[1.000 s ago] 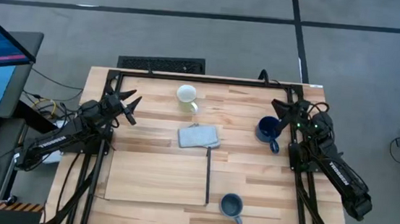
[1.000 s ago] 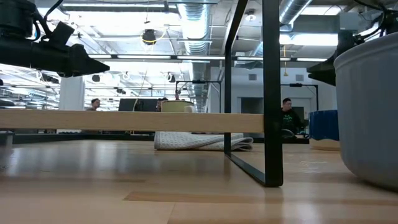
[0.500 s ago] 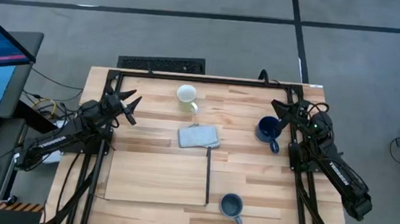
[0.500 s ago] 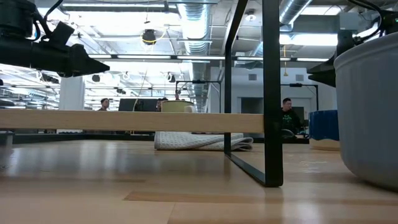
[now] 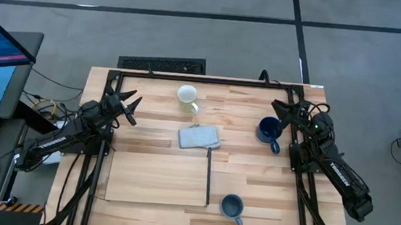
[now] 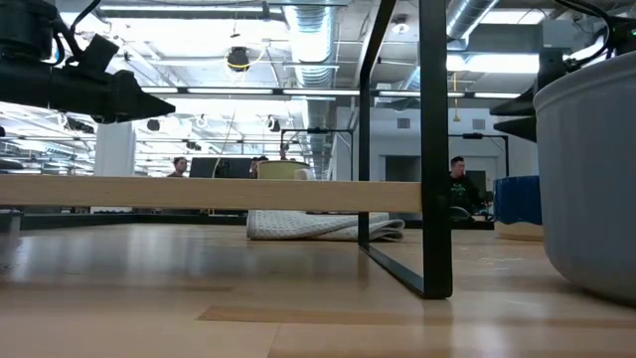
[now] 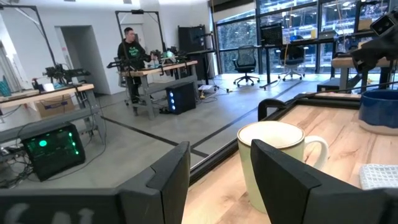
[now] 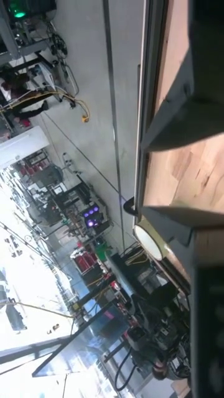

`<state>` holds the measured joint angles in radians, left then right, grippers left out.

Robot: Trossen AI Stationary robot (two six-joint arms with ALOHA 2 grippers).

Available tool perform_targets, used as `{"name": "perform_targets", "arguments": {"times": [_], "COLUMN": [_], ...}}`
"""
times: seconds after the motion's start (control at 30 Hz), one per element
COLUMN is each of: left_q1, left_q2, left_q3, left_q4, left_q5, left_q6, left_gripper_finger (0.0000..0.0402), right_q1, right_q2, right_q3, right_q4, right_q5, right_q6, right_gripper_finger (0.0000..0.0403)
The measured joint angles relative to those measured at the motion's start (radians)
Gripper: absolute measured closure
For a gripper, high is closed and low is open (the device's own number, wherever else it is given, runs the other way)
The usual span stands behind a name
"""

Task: Stack small to large cups/mugs on shelf
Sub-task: Put the light blue mug on the shelf

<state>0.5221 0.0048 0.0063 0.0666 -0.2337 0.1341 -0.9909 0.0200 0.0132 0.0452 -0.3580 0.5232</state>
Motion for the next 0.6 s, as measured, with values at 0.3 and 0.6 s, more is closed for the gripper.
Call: {"name": "perform_targets", "arguments": {"times": [0.3, 0.6], "left_q1": [0.000, 0.000], "left_q2": [0.000, 0.000], "left_q3": [0.000, 0.000], "left_q4": [0.000, 0.000], "left_q5": [0.000, 0.000], "left_q6": [0.000, 0.000], "left_gripper_finger": [0.0239, 0.0239], "right_q1": [0.001, 0.066], "right_q2": [0.000, 0.000], "right_q3": [0.000, 0.066], "right_q4": [0.008, 0.140], "right_q5": [0.000, -0.075], "right_q6": [0.000, -0.085], "right_gripper_finger": [0.0078, 0.0040]}}
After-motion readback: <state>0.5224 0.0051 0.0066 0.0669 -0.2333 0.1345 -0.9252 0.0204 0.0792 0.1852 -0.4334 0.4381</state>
